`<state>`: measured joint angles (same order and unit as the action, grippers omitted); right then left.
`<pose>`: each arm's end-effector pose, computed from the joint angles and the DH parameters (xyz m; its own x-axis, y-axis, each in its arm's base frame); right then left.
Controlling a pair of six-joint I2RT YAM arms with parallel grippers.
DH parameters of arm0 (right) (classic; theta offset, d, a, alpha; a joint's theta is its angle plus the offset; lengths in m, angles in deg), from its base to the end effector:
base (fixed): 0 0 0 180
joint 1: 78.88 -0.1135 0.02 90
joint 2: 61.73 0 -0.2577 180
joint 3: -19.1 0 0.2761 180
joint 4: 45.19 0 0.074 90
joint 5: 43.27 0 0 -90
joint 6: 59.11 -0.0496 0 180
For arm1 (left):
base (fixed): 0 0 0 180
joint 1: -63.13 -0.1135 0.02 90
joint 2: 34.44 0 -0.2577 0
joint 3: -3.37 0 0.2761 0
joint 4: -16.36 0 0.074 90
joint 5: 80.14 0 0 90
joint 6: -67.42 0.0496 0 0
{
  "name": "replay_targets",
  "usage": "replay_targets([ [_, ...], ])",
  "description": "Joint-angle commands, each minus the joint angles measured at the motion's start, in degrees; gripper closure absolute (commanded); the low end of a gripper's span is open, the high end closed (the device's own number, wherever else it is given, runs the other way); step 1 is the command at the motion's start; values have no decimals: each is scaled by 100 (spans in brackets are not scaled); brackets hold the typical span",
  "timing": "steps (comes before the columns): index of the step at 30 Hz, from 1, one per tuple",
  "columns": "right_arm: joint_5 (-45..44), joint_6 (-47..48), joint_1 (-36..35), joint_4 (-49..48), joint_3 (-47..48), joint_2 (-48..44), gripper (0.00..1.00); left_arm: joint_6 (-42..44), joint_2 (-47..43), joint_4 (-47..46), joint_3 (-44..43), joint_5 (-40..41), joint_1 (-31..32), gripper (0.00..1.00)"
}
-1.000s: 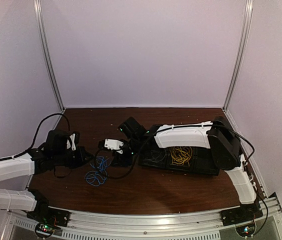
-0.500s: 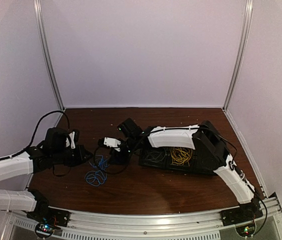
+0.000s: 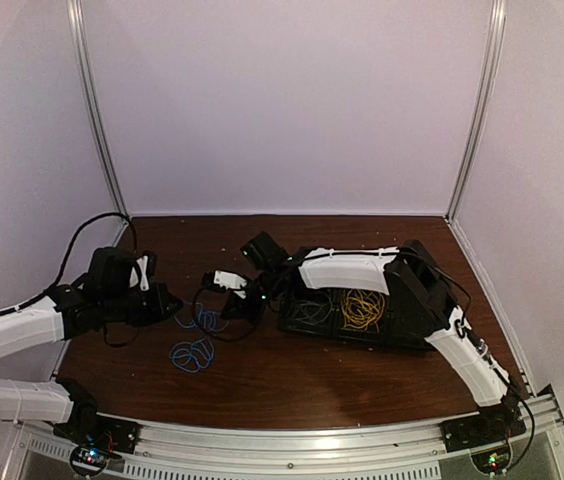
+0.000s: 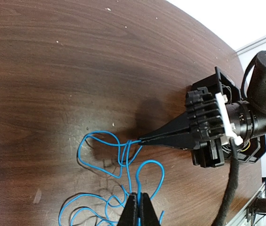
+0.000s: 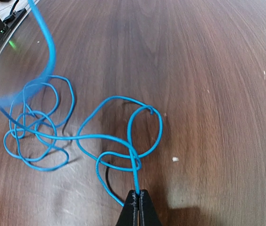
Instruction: Untangle the cables
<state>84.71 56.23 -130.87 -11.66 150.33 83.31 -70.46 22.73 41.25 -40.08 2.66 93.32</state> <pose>0.3306 0.4726 0.1121 -0.0336 -0.5908 -0.8061 -0.9872 -0.1063 0.1190 0.2085 -0.1285 0.1877 -0.7946 -0.3891 -0.4661 -0.0087 0.7749 -0.6321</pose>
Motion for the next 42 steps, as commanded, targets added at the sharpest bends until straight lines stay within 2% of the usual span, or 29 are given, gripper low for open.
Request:
replay_targets([
  [1, 199, 85, 207, 692, -45, -460, 100, 237, -83, 273, -428, 401, -40, 100],
  [5, 351, 187, 594, 1392, -546, -1512, 100, 604, -133, 1107, -978, 1156, -137, 100],
  [9, 343, 90, 1298, 1400, -1470, -3154, 100, 866, -148, 1493, -1319, 1248, -445, 100],
  [12, 97, 172, 1939, 1565, -2026, -4028, 100, 940, -103, 1582, -1515, 1309, -523, 100],
  [13, 54, 256, 2797, 1665, -2534, -4756, 100, 978, 0, 1618, -1742, 1370, -540, 100],
  [15, 177, 322, 3576, 1731, -2979, -5174, 100, 1024, 111, 1627, -1938, 1371, -550, 100],
  [20, 384, 534, 5187, 1761, -3705, -6019, 100, 1105, 442, 1561, -2283, 1171, -559, 100],
  [22, 378, 804, 5585, 1922, -3897, -6239, 100, 1171, 547, 1136, -2229, 452, -551, 100],
  [24, 273, 1129, 5679, 2134, -4130, -6462, 100, 1157, 743, 392, -2116, -501, -399, 100],
  [25, 260, 1277, 5682, 2248, -4276, -6581, 100, 1145, 894, 75, -2159, -649, -164, 100],
  [28, 391, 1511, 5674, 2487, -4718, -6973, 100, 1451, 1656, -108, -2881, -285, 795, 100],
  [30, 424, 1612, 5665, 2688, -4927, -7137, 100, 1449, 2144, -276, -3339, -313, 1190, 100],
  [35, 410, 2026, 5660, 3377, -5288, -7213, 100, 1486, 3209, -949, -4153, -547, 1777, 100],
  [39, 477, 2025, 5647, 3349, -5732, -7223, 100, 1495, 3981, -1615, -4850, -908, 2104, 100],
  [42, 516, 1991, 5643, 3158, -5958, -7134, 100, 1500, 4593, -1773, -5496, -1048, 2352, 100],
])
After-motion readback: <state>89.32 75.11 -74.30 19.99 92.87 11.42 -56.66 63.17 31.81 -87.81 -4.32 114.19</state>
